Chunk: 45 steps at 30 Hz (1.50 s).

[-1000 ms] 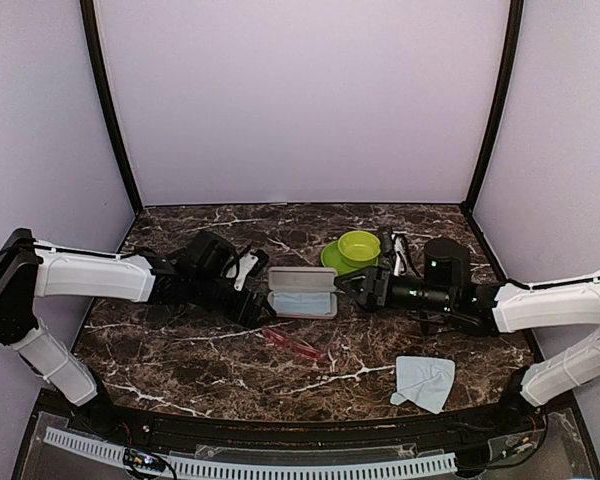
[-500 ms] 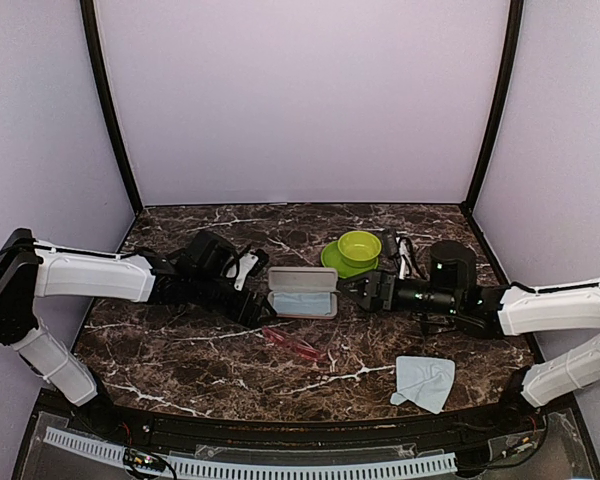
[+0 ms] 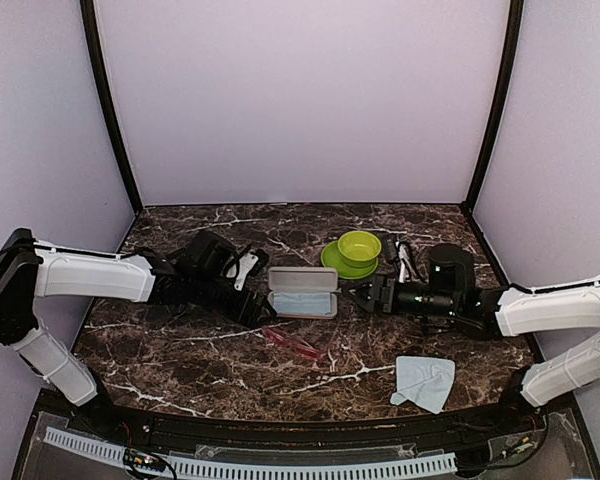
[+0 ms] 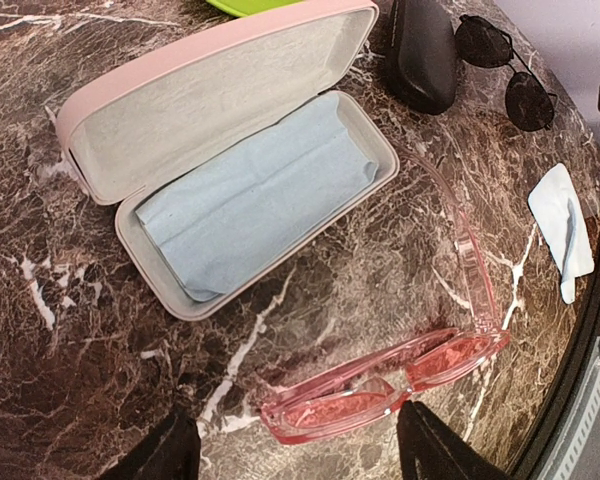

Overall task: Organize the sunglasses
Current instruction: Pick up the sunglasses from the center of the board.

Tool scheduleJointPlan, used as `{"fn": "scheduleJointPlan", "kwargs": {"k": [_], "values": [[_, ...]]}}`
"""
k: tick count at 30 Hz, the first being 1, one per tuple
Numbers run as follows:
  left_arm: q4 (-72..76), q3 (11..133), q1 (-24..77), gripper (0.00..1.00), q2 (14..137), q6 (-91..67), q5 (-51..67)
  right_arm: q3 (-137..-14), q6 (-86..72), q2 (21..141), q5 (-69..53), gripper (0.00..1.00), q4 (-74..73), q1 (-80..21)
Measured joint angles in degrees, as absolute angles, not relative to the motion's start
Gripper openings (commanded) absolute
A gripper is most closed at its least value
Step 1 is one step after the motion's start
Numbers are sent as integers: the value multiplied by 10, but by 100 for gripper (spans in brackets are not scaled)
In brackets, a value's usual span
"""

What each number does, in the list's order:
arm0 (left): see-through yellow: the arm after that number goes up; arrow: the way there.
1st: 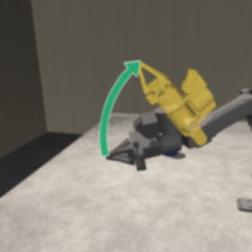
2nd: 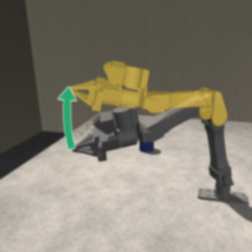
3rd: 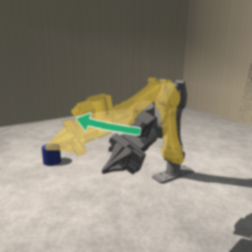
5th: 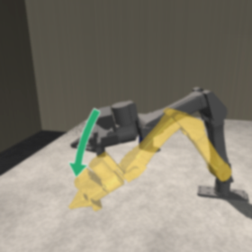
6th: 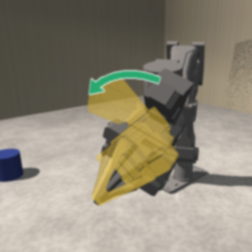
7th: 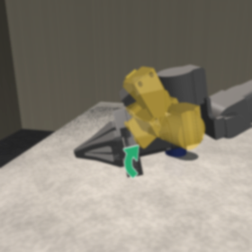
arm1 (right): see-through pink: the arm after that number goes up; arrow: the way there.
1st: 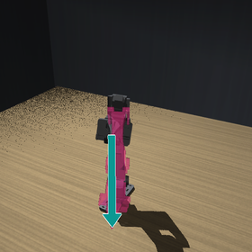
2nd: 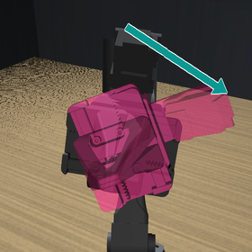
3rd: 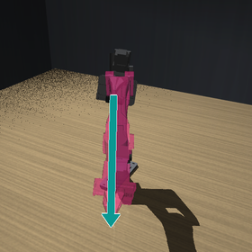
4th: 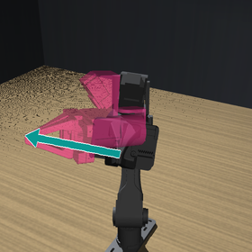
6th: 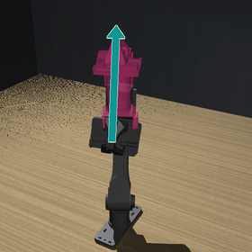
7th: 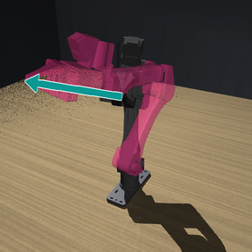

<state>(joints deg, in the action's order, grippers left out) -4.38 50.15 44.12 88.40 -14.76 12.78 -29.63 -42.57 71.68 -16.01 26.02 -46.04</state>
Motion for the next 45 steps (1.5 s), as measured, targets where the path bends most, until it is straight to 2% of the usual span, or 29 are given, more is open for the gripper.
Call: {"fn": "scheduleJointPlan", "kwargs": {"k": [34, 35, 36, 38, 45], "values": [[-44, 502, 441, 70, 884, -148, 128, -290, -426, 760, -168, 66, 284, -460], [-44, 502, 441, 70, 884, -148, 128, -290, -426, 760, -168, 70, 284, -460], [-44, 502, 441, 70, 884, -148, 128, -290, -425, 760, -168, 80, 284, -460], [-44, 502, 441, 70, 884, -148, 128, -290, -430, 760, -168, 88, 284, -460], [-44, 502, 441, 70, 884, -148, 128, -290, -436, 759, -167, 100, 277, -460]]}}
